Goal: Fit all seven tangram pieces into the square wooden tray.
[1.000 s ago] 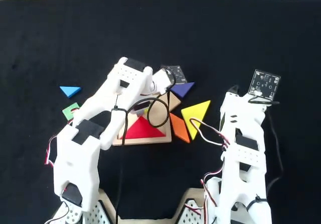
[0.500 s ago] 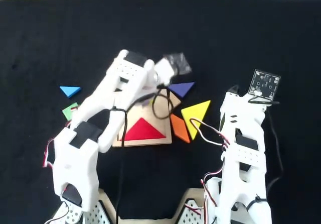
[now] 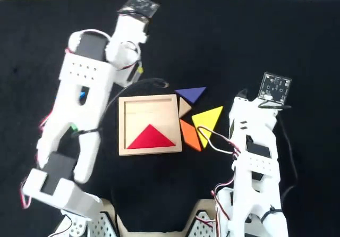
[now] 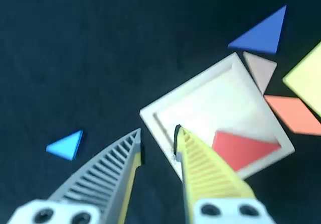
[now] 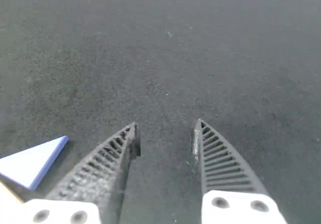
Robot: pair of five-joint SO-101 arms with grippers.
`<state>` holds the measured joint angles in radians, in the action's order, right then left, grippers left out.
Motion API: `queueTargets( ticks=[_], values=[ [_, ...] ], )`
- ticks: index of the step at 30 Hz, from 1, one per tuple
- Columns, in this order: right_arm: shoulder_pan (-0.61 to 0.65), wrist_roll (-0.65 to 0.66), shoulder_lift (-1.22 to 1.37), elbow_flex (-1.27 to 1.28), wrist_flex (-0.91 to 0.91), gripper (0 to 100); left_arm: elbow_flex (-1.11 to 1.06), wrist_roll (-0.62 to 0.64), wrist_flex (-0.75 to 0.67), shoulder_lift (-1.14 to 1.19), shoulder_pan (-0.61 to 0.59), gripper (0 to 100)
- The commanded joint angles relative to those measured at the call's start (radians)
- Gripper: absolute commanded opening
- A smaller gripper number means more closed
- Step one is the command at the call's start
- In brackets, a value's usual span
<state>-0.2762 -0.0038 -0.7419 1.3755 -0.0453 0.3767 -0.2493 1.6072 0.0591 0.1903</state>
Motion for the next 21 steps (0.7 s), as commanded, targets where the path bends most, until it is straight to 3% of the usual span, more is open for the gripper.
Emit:
queueTargets(
  ticks=[1,4,10,12,18,21],
  values=[
    [0.021,-0.005,0.005,0.008,0.020,18.0,-0.045,0.061,0.044,-0.160,-0.071,12],
    [0.023,-0.005,0.005,0.012,0.020,18.0,-0.099,0.126,0.044,-0.292,-0.113,12],
    [0.023,-0.005,0.005,0.012,0.020,18.0,-0.328,0.137,-0.014,-0.591,-0.150,13],
    [0.023,-0.005,0.005,0.012,0.020,18.0,-0.522,0.144,-0.141,-0.672,-0.182,13],
    [0.023,-0.005,0.005,0.013,0.018,18.0,-1.236,0.258,-0.778,-0.913,-0.311,13],
    [0.023,-0.005,0.005,0.013,0.020,18.0,-1.469,0.285,-0.982,-1.054,-0.311,13]
  ],
)
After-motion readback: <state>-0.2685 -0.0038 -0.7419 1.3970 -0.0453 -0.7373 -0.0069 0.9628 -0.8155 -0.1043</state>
